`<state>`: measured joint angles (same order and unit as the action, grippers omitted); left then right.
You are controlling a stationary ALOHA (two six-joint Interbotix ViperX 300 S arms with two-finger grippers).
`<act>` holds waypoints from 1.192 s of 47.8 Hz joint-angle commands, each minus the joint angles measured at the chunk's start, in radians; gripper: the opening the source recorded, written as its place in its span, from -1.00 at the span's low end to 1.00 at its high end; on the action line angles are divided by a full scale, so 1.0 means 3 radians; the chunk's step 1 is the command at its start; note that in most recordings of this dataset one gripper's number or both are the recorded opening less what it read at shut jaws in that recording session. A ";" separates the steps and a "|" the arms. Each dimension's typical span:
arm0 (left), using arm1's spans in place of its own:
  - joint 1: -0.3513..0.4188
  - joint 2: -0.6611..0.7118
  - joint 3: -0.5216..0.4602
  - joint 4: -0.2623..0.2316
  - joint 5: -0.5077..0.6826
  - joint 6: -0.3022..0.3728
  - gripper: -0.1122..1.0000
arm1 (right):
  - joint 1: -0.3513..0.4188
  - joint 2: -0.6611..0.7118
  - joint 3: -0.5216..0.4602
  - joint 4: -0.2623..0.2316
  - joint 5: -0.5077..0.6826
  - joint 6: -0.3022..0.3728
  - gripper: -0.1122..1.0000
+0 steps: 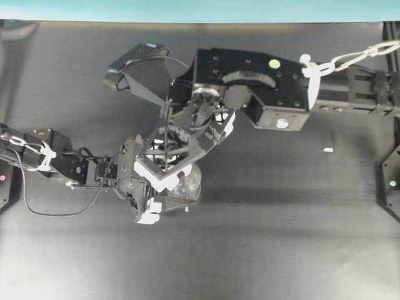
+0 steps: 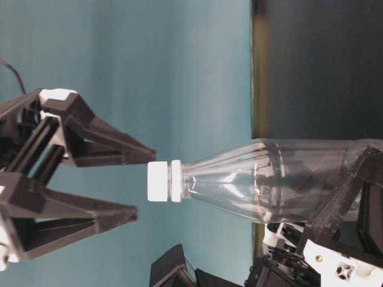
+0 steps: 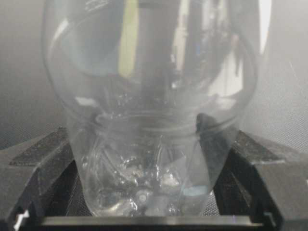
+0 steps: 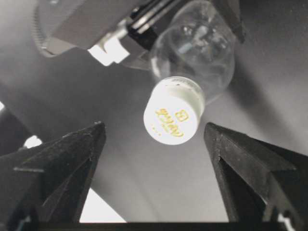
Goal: Open the bottle cap by holding the bottle with the left arm and twisting the cap with the right arm.
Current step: 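Swing the right gripper over the bottle and close on the white cap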
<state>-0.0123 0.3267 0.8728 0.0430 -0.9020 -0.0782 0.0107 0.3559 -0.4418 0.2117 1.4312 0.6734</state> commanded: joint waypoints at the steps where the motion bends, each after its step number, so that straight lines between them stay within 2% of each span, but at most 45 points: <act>1: 0.0005 -0.0005 -0.0026 0.0005 -0.0005 -0.0005 0.68 | 0.0031 0.0026 0.0005 0.0005 -0.0020 0.0015 0.59; 10: 0.0005 -0.0005 -0.0015 0.0010 0.0026 -0.0005 0.68 | 0.0026 0.0036 0.0015 -0.0005 -0.0061 0.0010 0.32; 17: -0.0005 -0.0005 -0.0015 0.0010 0.0036 -0.0005 0.68 | 0.0041 0.0036 0.0015 -0.0005 -0.0031 -0.0015 -0.11; 29: 0.0000 -0.0005 -0.0015 0.0010 0.0036 0.0000 0.68 | 0.0020 0.0036 0.0015 -0.0041 0.0015 -0.0307 -0.12; 34: 0.0000 -0.0005 -0.0015 0.0010 0.0036 0.0000 0.68 | 0.0005 0.0041 0.0000 -0.0072 0.0015 -0.0649 -0.12; 40: 0.0000 -0.0005 -0.0015 0.0010 0.0036 0.0000 0.68 | 0.0005 0.0046 -0.0010 -0.0072 0.0015 -0.1299 -0.12; 43: 0.0000 -0.0005 -0.0015 0.0010 0.0036 0.0000 0.68 | 0.0005 0.0051 -0.0015 -0.0072 0.0020 -0.1544 -0.12; 57: 0.0000 -0.0010 -0.0026 0.0010 0.0061 0.0000 0.68 | -0.0015 0.0056 -0.0036 -0.0072 0.0133 -0.2367 -0.12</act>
<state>-0.0138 0.3267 0.8728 0.0430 -0.8836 -0.0767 0.0046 0.3758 -0.4433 0.1902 1.4634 0.0184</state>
